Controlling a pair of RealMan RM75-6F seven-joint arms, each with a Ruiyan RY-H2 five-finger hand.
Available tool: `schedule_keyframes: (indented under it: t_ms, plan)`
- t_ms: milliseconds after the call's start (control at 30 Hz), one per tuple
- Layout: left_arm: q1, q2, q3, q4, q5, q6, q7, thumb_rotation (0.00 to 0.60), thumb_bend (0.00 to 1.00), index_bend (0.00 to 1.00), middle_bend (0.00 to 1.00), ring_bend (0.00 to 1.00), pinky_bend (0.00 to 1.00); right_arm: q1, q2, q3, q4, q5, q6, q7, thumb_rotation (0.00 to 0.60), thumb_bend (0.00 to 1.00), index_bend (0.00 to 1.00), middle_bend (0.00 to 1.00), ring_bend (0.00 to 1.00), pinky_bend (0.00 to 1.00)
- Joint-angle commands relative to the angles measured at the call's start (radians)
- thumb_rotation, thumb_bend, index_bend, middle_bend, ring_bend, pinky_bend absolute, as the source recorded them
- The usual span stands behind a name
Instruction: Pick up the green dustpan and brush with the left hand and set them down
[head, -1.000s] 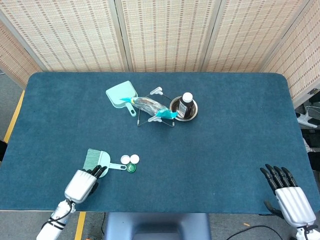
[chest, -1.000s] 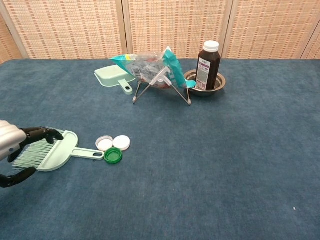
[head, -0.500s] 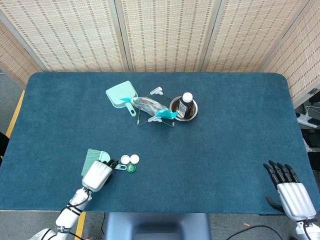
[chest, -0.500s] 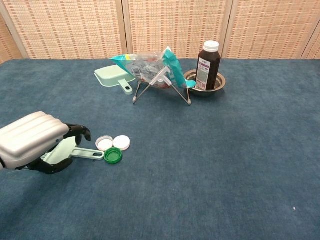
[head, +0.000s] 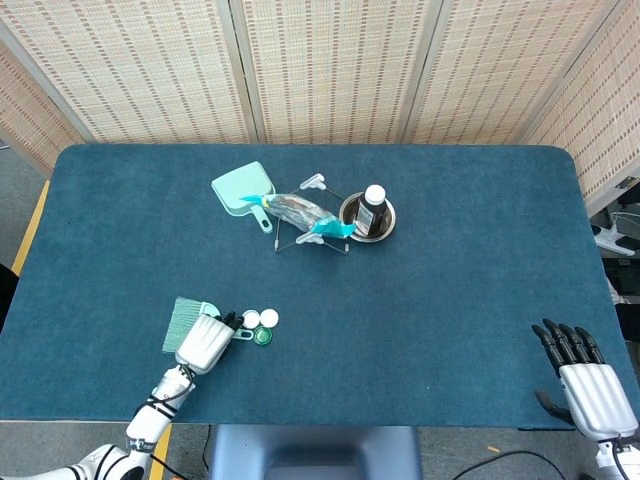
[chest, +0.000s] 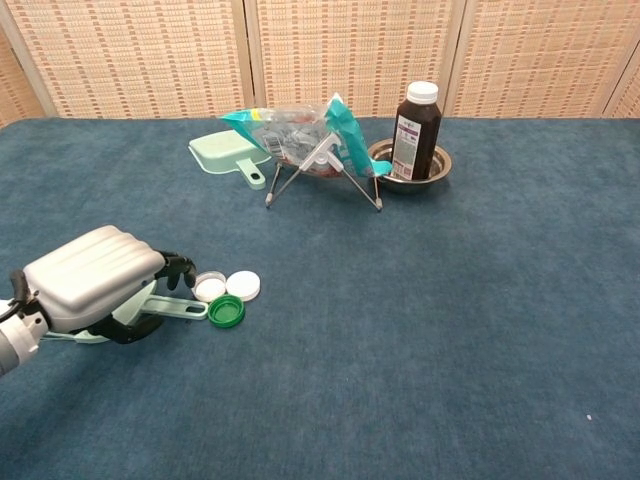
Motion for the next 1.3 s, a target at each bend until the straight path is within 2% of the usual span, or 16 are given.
schedule_keyframes:
  t_ms: [33,467,567,633,767,900,1100,1167,1300]
  plan:
    - [-0.003,-0.002,0.004,0.004,-0.004,0.002,0.005,0.6,0.37,0.35,0.4,0.65,0.78,0.0,0.001,0.0,0.001,0.0,0.0,0.002,0.6,0.21,0.0,0.0,0.0,0.0]
    - [-0.019,-0.02,0.023,0.055,-0.022,0.019,0.018,0.6,0.36,0.44,0.51,0.67,0.79,-0.001,0.003,-0.002,0.001,-0.003,0.006,0.006,0.6,0.21,0.0,0.0,0.0,0.0]
    - [-0.02,-0.022,0.026,0.065,-0.023,0.029,0.017,0.6,0.37,0.48,0.56,0.67,0.79,-0.001,0.002,-0.002,0.001,-0.001,0.005,0.003,0.6,0.21,0.0,0.0,0.0,0.0]
    - [-0.019,-0.025,0.029,0.071,-0.015,0.047,0.001,0.6,0.42,0.54,0.62,0.69,0.8,-0.001,0.001,-0.002,0.0,-0.001,0.004,0.001,0.6,0.21,0.0,0.0,0.0,0.0]
    - [-0.015,-0.037,0.038,0.091,0.038,0.132,-0.071,0.6,0.58,0.69,0.77,0.75,0.85,0.001,-0.002,-0.003,-0.001,0.001,0.0,-0.004,0.6,0.21,0.0,0.0,0.0,0.0]
    - [-0.013,-0.038,0.047,0.123,0.117,0.266,-0.292,0.6,0.68,0.75,0.86,0.77,0.87,0.001,-0.003,-0.003,-0.001,0.003,-0.001,-0.005,0.6,0.21,0.0,0.0,0.0,0.0]
    - [-0.006,-0.05,0.011,0.128,0.153,0.465,-0.771,0.6,0.74,0.75,0.88,0.77,0.87,0.005,-0.005,-0.006,-0.003,0.002,-0.01,-0.011,0.6,0.21,0.0,0.0,0.0,0.0]
    - [-0.012,-0.05,-0.004,0.125,0.143,0.483,-0.884,0.6,0.75,0.75,0.88,0.77,0.87,0.005,-0.005,-0.008,-0.003,0.0,-0.01,-0.013,0.6,0.21,0.0,0.0,0.0,0.0]
    - [-0.027,-0.062,-0.014,0.153,0.12,0.464,-1.004,0.6,0.76,0.75,0.88,0.77,0.87,0.002,-0.003,-0.007,-0.004,-0.002,-0.003,-0.01,0.6,0.21,0.0,0.0,0.0,0.0]
